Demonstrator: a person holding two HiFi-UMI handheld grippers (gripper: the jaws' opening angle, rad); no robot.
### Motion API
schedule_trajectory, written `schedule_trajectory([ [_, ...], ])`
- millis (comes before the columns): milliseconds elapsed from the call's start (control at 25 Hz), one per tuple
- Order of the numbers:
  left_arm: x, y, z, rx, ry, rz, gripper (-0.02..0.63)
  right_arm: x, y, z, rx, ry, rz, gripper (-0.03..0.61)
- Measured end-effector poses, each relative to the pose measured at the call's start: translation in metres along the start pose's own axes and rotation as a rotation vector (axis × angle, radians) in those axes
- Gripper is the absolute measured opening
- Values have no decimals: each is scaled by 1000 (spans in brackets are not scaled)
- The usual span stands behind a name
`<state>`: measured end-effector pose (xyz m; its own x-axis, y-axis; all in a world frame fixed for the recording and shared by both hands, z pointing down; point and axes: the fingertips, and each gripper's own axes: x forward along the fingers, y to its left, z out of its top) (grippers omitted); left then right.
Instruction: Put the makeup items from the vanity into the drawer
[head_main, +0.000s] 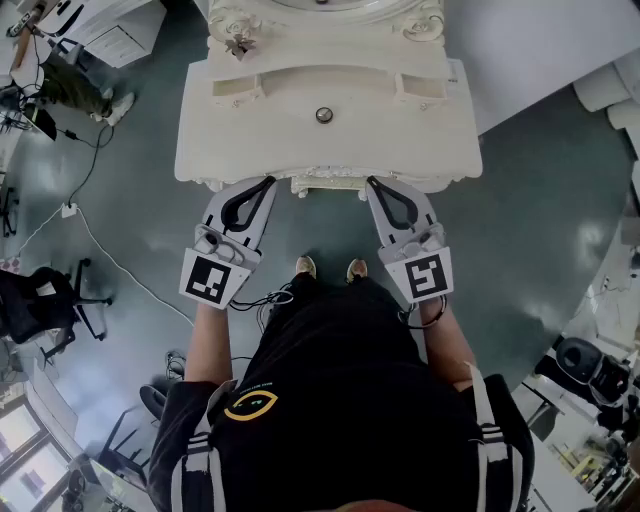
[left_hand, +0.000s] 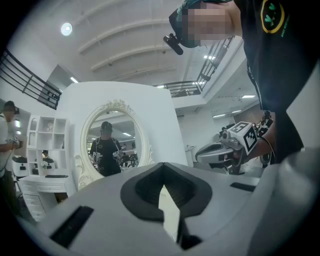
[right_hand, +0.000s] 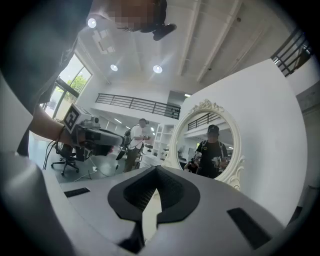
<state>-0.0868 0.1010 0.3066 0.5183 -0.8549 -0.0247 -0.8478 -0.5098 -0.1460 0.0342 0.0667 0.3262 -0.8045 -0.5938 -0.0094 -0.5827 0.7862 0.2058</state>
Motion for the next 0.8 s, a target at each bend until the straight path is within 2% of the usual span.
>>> schedule_trajectory([
  [800, -4, -5, 2, -1, -1, 7, 18, -1, 6, 3, 4, -10, 7, 21],
])
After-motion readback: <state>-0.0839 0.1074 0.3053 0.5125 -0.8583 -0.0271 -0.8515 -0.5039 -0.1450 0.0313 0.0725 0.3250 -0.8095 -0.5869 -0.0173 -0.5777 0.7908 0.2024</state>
